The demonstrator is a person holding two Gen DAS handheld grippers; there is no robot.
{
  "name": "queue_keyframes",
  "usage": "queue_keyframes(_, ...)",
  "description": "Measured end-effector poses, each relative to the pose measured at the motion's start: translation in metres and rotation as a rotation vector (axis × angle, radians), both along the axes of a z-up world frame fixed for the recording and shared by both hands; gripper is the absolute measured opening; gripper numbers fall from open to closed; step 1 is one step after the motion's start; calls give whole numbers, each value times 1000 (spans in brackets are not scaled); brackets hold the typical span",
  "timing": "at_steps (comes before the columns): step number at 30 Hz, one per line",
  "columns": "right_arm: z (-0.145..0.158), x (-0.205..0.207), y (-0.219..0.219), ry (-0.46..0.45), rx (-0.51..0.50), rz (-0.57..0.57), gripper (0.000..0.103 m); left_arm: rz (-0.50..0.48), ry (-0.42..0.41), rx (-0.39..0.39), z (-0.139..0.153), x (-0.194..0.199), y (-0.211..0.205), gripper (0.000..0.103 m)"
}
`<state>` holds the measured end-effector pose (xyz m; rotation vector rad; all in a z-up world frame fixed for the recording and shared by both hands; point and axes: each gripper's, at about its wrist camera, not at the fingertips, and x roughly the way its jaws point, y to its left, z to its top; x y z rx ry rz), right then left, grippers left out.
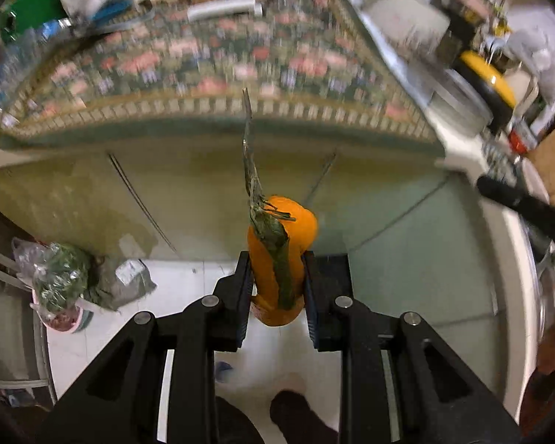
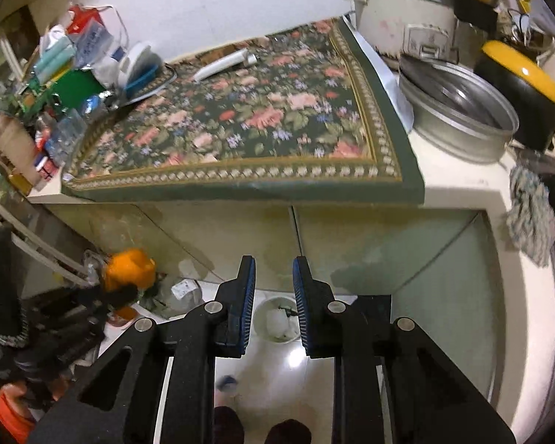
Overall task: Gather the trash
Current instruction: 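Carry the tangerine and Lucky Cup down over the floor bin and open both tools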
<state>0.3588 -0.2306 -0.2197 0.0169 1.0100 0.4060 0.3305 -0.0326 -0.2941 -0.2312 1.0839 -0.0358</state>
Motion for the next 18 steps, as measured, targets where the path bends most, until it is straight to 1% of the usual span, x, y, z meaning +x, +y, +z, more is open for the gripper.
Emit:
queue_keyframes(3,-29,3,9,8,-15,-15,23,-25,55,-17,-45,8,1,25)
queue_keyframes(5,-48,5,15,12,-19,-26,30,-46,91,-29,-80,15,2,25)
queue_keyframes(6,-58,6,18,17,-18,-33,37,-53,102,-33,-92,19,2,25)
queue_keyframes(7,-72,7,21,20,-18,-42,43,-65,115,-42,-111,23,1,25)
queue_keyframes(9,-92,9,26,25,-18,-48,47,-75,146,-45,-147,31,1,26)
queue_keyframes(12,-130,12,32,40,-30,-51,49,-74,199,-51,-202,43,0,27)
queue_keyframes(14,-155,13,35,49,-44,-52,49,-63,247,-80,-249,50,2,27)
queue_keyframes(16,-179,14,36,63,-54,-49,49,-53,284,-107,-288,55,4,28)
queue_keyframes(18,-201,16,36,71,-71,-48,49,-45,302,-119,-314,58,4,28)
